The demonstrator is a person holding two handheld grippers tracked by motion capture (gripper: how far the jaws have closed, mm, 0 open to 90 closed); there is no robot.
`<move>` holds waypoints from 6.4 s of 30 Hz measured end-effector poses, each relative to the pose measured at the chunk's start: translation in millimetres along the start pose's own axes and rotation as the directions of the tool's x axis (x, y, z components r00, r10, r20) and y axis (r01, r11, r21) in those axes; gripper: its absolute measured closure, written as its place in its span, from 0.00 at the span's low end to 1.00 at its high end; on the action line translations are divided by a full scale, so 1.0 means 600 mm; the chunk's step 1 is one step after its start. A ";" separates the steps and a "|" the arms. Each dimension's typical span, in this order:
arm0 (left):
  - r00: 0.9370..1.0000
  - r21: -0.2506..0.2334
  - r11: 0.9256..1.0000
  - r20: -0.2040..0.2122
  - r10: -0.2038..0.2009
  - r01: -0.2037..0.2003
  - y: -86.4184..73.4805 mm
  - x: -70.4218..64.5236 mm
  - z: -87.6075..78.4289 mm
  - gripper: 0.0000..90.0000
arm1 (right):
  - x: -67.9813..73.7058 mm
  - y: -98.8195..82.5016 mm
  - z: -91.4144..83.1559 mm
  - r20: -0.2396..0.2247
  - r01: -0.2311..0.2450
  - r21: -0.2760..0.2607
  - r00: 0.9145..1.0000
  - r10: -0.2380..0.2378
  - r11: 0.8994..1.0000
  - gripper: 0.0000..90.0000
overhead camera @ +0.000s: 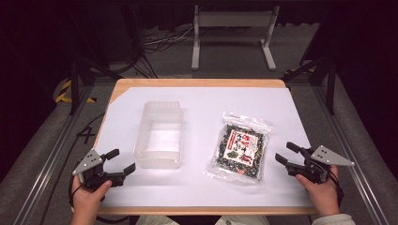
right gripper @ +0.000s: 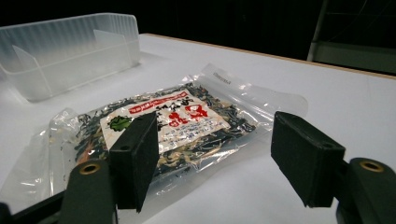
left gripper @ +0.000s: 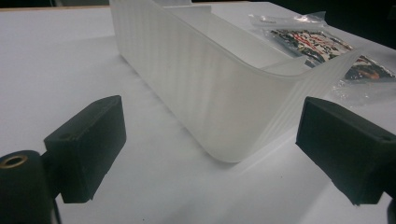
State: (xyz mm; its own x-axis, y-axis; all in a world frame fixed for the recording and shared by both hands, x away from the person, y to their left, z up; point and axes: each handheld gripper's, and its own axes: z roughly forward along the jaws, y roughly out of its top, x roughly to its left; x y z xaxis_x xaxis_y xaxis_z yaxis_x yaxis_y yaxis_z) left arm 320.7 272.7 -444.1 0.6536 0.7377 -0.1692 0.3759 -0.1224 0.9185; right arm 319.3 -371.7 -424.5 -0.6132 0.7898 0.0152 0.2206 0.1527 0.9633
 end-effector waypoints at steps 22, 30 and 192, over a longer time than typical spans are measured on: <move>1.000 0.000 1.000 -0.009 0.002 -0.002 -0.001 -0.001 0.000 0.08 | -0.013 0.052 0.037 -0.038 -0.010 0.056 0.999 0.013 0.998 0.32; 1.000 0.001 1.000 -0.007 0.005 -0.005 -0.002 -0.001 0.002 0.08 | -0.040 0.067 0.070 -0.019 -0.068 0.109 0.997 0.071 0.992 0.26; 0.997 -0.045 0.996 0.005 0.074 -0.074 0.064 -0.055 -0.016 0.03 | 0.006 0.320 -0.003 -0.192 0.034 -0.015 0.981 -0.036 0.999 1.00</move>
State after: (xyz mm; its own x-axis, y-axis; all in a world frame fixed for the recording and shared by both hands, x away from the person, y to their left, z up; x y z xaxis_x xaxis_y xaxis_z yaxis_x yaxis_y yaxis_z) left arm 307.3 250.0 -400.0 0.6826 0.7236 -0.1021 0.2965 -0.1465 0.9437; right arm 358.0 -340.7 -238.9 -0.7552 0.6548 0.0314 0.1881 0.1705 0.9672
